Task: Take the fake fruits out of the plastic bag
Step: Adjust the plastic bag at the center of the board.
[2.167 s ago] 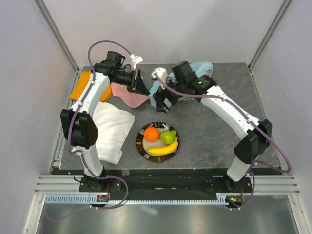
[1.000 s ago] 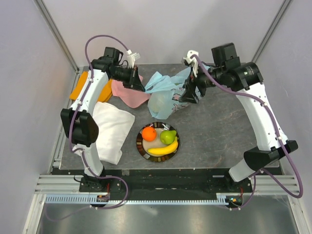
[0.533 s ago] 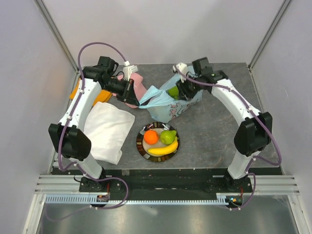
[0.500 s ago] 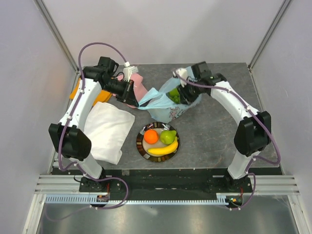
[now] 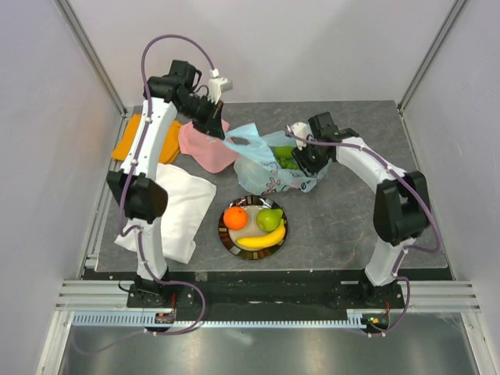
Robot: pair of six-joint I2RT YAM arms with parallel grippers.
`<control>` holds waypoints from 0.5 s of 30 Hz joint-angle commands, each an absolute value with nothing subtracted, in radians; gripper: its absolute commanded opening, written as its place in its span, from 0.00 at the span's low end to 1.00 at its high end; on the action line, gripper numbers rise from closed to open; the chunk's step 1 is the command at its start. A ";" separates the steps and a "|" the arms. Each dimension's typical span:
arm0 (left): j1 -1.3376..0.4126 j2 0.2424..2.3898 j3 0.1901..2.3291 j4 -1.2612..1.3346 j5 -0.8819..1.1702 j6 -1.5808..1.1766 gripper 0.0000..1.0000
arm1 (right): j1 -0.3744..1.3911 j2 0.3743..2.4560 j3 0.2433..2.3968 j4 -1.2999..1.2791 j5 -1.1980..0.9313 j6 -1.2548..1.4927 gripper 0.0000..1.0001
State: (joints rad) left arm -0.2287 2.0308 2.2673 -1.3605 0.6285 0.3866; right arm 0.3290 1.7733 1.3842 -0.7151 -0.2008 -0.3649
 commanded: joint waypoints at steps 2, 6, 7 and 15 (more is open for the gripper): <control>-0.265 2.209 2.650 -1.277 0.627 0.426 0.02 | 0.272 1.953 1.607 -0.566 -0.042 -0.209 0.45; -0.287 2.134 2.539 -1.137 0.669 0.394 0.02 | 0.215 1.915 1.560 -0.520 0.078 -0.219 0.45; -0.293 2.091 2.508 -1.132 0.714 0.396 0.02 | 0.201 1.899 1.525 -0.520 0.089 -0.218 0.45; -0.330 1.816 1.996 -1.377 0.776 0.638 0.02 | 0.118 1.528 1.206 -0.578 0.057 -0.196 0.46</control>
State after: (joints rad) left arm -0.3180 1.9575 2.1498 -1.2098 0.7425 0.4477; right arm 0.1017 1.7535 1.3174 -0.5392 0.0742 -0.2264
